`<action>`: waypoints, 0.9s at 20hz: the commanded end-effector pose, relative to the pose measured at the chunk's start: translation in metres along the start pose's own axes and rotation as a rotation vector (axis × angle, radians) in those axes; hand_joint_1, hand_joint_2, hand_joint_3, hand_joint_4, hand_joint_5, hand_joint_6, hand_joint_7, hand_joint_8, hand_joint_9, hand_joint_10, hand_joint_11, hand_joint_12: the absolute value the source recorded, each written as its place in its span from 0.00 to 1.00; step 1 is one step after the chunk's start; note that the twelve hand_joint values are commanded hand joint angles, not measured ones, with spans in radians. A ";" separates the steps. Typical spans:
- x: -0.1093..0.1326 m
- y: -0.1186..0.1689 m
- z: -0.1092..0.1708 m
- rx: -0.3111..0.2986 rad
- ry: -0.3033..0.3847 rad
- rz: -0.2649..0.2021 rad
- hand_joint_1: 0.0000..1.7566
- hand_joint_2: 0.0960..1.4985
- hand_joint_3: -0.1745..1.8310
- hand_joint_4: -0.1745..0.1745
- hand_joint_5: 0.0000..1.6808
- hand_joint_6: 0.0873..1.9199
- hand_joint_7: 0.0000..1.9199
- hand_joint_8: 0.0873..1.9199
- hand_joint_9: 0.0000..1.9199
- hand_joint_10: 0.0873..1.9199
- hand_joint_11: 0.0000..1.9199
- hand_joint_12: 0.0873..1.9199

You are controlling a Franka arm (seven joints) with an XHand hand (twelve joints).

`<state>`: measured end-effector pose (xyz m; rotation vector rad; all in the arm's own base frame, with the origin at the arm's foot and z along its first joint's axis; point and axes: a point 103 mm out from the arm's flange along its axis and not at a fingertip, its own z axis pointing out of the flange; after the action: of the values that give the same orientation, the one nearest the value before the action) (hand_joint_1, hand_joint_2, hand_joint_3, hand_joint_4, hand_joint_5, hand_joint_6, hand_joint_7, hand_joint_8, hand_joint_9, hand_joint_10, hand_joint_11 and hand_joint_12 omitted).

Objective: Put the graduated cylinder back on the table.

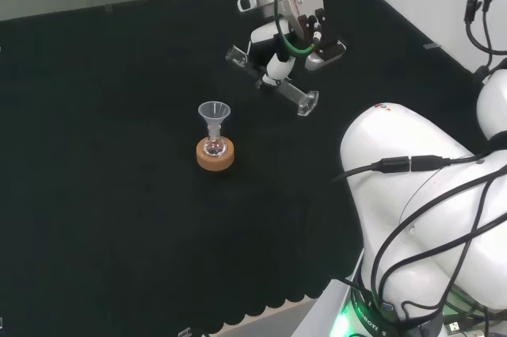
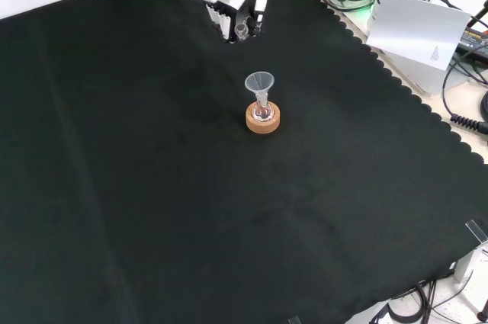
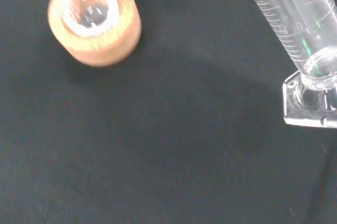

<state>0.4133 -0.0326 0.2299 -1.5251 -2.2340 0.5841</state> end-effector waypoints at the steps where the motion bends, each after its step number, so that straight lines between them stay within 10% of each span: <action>1: -0.007 0.017 -0.001 -0.120 0.067 -0.099 0.65 0.76 0.09 0.00 0.53 0.57 0.64 0.14 0.72 0.00 0.61 0.40; 18: -0.045 0.080 0.010 -0.416 0.261 -0.175 0.65 0.76 0.09 0.00 0.53 0.57 0.63 0.14 0.72 0.00 0.61 0.40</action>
<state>0.4704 -0.0449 0.1949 -1.4892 -2.3531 -0.0149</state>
